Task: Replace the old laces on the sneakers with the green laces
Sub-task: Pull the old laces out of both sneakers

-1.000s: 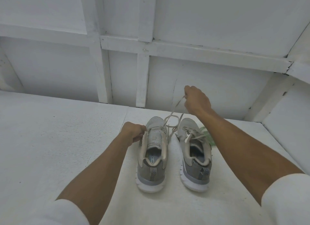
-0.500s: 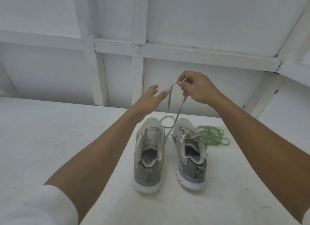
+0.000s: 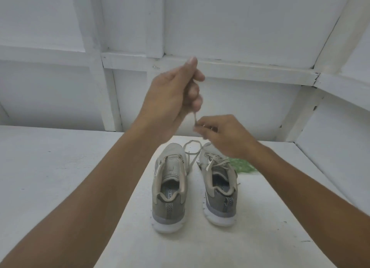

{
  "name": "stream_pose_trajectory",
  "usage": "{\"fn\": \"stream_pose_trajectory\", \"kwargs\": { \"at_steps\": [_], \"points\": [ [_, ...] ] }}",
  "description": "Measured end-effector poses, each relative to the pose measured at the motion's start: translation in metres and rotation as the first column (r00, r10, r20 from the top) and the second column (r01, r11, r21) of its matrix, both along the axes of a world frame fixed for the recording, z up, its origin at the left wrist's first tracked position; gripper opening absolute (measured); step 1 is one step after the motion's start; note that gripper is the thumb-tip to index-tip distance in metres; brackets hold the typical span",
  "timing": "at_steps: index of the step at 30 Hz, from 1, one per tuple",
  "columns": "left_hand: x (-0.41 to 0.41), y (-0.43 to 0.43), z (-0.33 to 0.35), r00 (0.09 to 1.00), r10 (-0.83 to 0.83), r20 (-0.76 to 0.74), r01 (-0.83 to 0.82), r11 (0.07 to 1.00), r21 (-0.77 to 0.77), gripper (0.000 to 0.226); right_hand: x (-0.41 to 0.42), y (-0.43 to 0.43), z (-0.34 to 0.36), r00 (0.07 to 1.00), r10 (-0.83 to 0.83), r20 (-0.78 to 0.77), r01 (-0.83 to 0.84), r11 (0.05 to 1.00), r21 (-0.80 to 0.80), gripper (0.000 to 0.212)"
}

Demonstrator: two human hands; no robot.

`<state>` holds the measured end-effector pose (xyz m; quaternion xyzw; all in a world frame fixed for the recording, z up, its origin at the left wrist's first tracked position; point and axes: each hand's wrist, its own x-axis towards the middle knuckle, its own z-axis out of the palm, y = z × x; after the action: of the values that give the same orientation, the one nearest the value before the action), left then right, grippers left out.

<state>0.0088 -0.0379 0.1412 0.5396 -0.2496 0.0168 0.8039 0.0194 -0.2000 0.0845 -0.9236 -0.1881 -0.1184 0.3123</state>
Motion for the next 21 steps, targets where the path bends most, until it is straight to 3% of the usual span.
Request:
{"fn": "stream_pose_trajectory", "kwargs": {
  "at_steps": [2, 3, 5, 6, 8, 9, 11, 14, 16, 18, 19, 20, 21],
  "points": [
    [0.014, 0.001, -0.001, 0.968, 0.154, 0.199, -0.176, 0.979, 0.101, 0.03, -0.02, 0.01, 0.005, 0.981, 0.138, -0.136, -0.143, 0.989, -0.032, 0.011],
    [0.024, 0.004, -0.006, 0.917, 0.224, 0.33, -0.311, 0.92, 0.239, 0.03, -0.028, 0.011, 0.011, 0.967, 0.192, -0.166, -0.201, 0.979, -0.039, 0.011],
    [0.037, 0.015, -0.019, 0.871, 0.165, 0.463, -0.434, 0.7, 0.567, 0.033, -0.034, 0.004, 0.025, 0.968, 0.226, -0.111, -0.23, 0.973, -0.03, 0.011],
    [0.04, 0.021, -0.026, 0.905, 0.089, 0.416, -0.38, 0.605, 0.699, 0.035, -0.032, -0.003, 0.031, 0.981, 0.19, -0.046, -0.19, 0.982, -0.006, 0.01],
    [0.036, 0.03, -0.036, 0.983, -0.086, 0.16, -0.088, 0.546, 0.833, 0.041, -0.019, -0.021, 0.041, 0.994, 0.074, 0.077, -0.081, 0.993, 0.09, 0.012],
    [0.031, 0.031, -0.039, 0.982, -0.19, 0.005, 0.104, 0.557, 0.824, 0.042, -0.014, -0.029, 0.043, 0.994, 0.03, 0.102, -0.043, 0.99, 0.134, 0.015],
    [0.017, 0.031, -0.039, 0.891, -0.41, -0.195, 0.43, 0.624, 0.652, 0.039, -0.007, -0.036, 0.036, 0.997, 0.0, 0.074, -0.01, 0.992, 0.129, 0.021],
    [0.004, 0.021, -0.026, 0.77, -0.615, -0.17, 0.637, 0.725, 0.263, 0.033, -0.014, -0.023, 0.005, 0.996, 0.035, -0.081, -0.035, 0.999, 0.004, 0.027],
    [0.007, 0.013, -0.019, 0.852, -0.515, -0.093, 0.523, 0.844, 0.12, 0.031, -0.031, -0.007, -0.01, 0.979, 0.148, -0.143, -0.158, 0.985, -0.066, 0.022],
    [0.018, 0.012, -0.018, 0.974, -0.22, 0.046, 0.201, 0.945, 0.259, 0.031, -0.05, 0.001, -0.004, 0.956, 0.24, -0.168, -0.271, 0.944, -0.19, 0.023],
    [0.023, 0.015, -0.02, 0.984, -0.076, 0.162, 0.002, 0.909, 0.418, 0.033, -0.056, -0.001, 0.005, 0.949, 0.272, -0.161, -0.301, 0.932, -0.199, 0.022],
    [0.027, 0.02, -0.023, 0.965, -0.024, 0.26, -0.135, 0.807, 0.575, 0.034, -0.059, -0.006, 0.016, 0.948, 0.291, -0.127, -0.31, 0.935, -0.171, 0.019],
    [0.029, 0.024, -0.026, 0.958, -0.068, 0.279, -0.158, 0.687, 0.709, 0.035, -0.06, -0.014, 0.029, 0.957, 0.279, -0.074, -0.286, 0.952, -0.106, 0.017]
  ]
}}
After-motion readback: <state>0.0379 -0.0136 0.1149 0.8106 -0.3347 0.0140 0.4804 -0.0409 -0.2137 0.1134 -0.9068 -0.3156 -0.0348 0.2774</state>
